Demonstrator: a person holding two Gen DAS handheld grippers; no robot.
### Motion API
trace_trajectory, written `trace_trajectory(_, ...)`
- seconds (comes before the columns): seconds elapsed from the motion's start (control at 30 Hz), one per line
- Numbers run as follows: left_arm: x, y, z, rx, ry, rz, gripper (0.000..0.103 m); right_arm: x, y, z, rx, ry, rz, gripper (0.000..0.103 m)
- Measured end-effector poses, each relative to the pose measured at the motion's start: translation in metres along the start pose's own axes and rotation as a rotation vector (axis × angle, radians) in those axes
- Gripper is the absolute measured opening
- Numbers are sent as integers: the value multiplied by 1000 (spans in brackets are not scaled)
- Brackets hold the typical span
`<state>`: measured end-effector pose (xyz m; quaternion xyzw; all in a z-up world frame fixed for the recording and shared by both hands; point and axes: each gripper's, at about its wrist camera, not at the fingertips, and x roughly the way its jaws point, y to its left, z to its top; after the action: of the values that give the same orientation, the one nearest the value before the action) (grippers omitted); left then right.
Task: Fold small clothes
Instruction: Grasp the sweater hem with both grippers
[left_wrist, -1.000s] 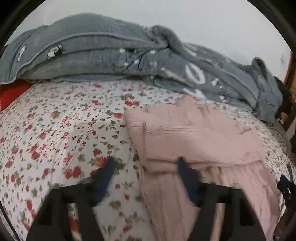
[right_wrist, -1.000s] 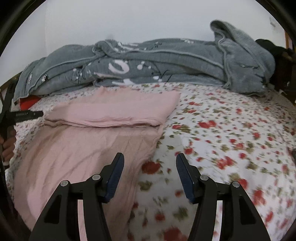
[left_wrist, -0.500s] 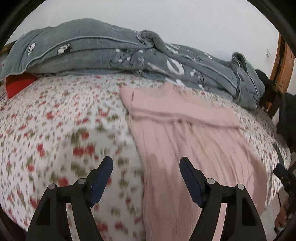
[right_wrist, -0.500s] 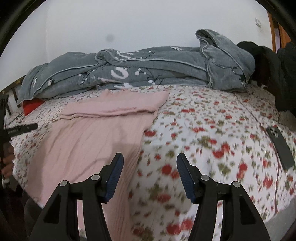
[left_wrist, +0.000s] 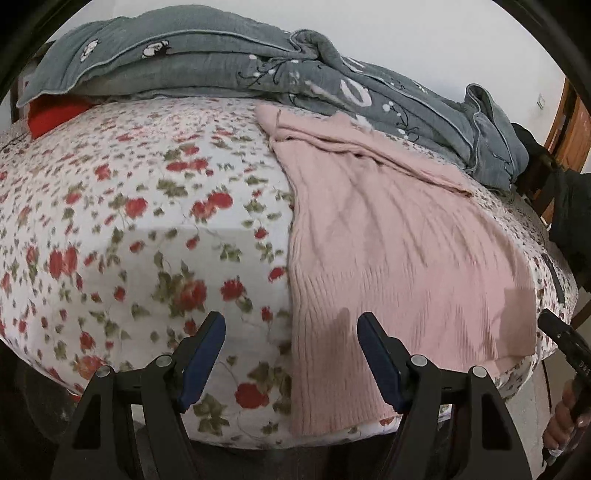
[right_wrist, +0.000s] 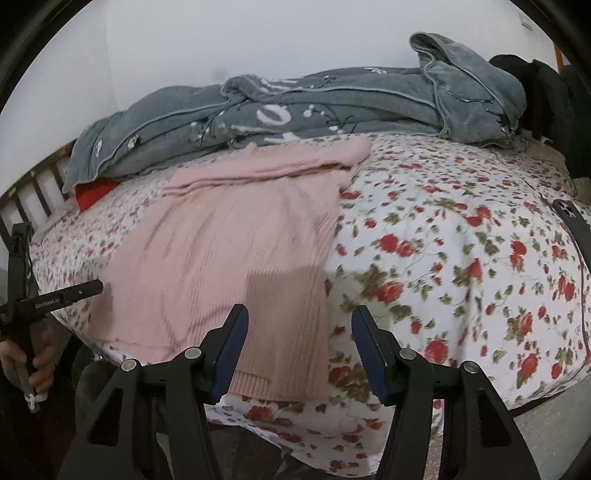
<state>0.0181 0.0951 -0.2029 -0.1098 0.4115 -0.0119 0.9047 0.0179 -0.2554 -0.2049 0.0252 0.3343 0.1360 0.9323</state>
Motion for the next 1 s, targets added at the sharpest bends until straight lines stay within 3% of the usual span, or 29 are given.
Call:
trace_trajectory(0.2,8,-11,-8,45,3,-15,69,19,1,-6,10,34,13,46)
trace_trajectory(0.47,12,-24,-17,91,-6,6,46,34,-2,-15,32,58,10,24)
trace_trajectory(0.63,12,-30,-19,105,-13,14,34,38,0,-16,27,50,0,22)
trace_trajectory(1.0,10,-29,-24,83,-55,15,30,44,8,-20,4,36,-51,22)
